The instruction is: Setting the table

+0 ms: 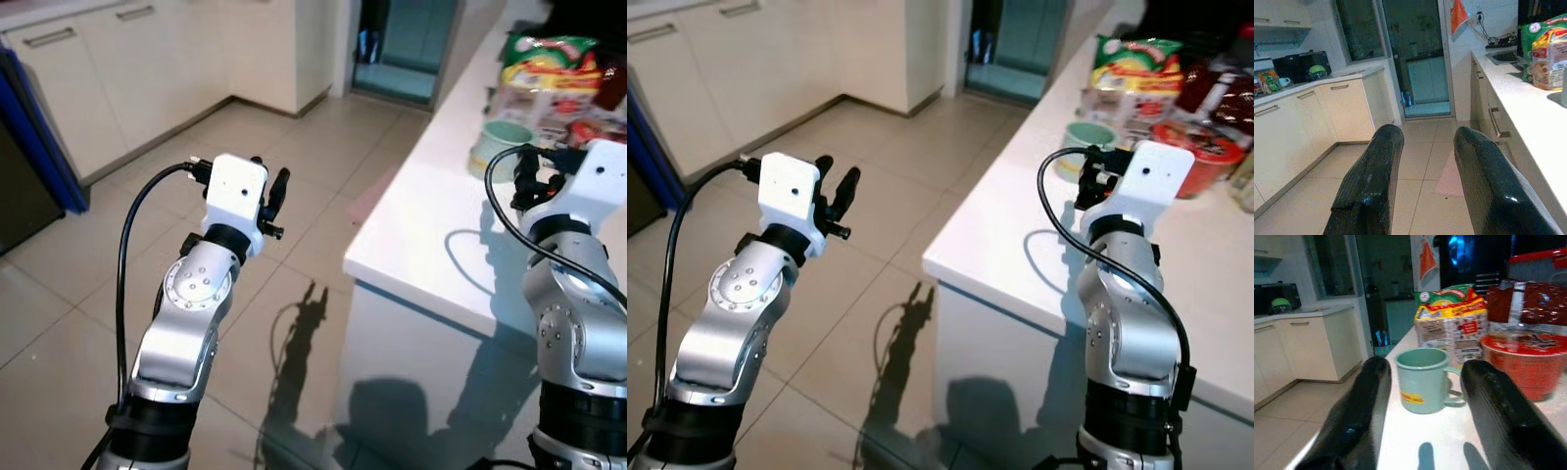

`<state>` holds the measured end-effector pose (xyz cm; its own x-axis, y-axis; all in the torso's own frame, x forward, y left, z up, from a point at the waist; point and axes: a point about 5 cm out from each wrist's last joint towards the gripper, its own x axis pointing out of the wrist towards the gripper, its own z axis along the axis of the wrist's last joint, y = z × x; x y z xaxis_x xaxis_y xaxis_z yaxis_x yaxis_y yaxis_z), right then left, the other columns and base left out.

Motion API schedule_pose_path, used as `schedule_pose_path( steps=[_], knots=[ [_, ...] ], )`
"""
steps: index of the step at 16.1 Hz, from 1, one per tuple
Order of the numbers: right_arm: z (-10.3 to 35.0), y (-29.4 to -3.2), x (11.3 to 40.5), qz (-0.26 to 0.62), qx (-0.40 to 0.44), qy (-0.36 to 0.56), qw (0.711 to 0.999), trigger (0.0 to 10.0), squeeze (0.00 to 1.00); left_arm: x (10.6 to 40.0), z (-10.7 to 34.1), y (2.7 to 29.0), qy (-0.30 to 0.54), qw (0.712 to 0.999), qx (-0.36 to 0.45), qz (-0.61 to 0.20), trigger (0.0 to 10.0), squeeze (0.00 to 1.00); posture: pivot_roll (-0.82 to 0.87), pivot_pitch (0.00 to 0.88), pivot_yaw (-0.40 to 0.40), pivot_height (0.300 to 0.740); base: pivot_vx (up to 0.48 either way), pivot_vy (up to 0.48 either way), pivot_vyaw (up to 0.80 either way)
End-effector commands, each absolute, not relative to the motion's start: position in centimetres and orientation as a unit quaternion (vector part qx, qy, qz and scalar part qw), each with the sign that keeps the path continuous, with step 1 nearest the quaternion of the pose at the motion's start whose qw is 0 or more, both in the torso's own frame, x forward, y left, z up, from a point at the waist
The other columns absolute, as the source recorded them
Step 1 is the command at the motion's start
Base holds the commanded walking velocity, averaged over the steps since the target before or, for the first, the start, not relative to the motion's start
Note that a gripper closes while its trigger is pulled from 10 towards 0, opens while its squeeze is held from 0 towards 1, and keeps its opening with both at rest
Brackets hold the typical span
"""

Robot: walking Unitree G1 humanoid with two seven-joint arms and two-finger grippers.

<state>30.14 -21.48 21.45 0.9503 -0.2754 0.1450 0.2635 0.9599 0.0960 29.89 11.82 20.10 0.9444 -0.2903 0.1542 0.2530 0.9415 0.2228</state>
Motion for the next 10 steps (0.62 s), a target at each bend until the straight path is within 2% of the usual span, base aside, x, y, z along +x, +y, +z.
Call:
schedule_pose_path(
  steps=[1,4,10],
  knots=[
    [21.6,-22.0,30.5,-0.135,0.04,-0.068,0.988,10.0,1.0,29.9,20.5,12.1,-0.1,0.981,0.102,-0.131,10.0,0.0,-0.01,0.0,-0.01,0.74,0.0,0.0,0.0],
    [21.6,-23.1,32.0,-0.111,0.011,-0.037,0.993,10.0,1.0,30.0,20.3,12.3,-0.097,0.982,0.111,-0.121,10.0,0.0,-0.02,0.0,-0.012,0.74,0.0,0.0,0.0],
    [21.7,-28.0,36.4,-0.091,-0.003,0.019,0.996,10.0,1.0,29.9,20.2,12.3,-0.097,0.981,0.115,-0.126,10.0,0.0,-0.01,0.0,-0.028,0.74,0.0,0.0,0.0]
  ],
)
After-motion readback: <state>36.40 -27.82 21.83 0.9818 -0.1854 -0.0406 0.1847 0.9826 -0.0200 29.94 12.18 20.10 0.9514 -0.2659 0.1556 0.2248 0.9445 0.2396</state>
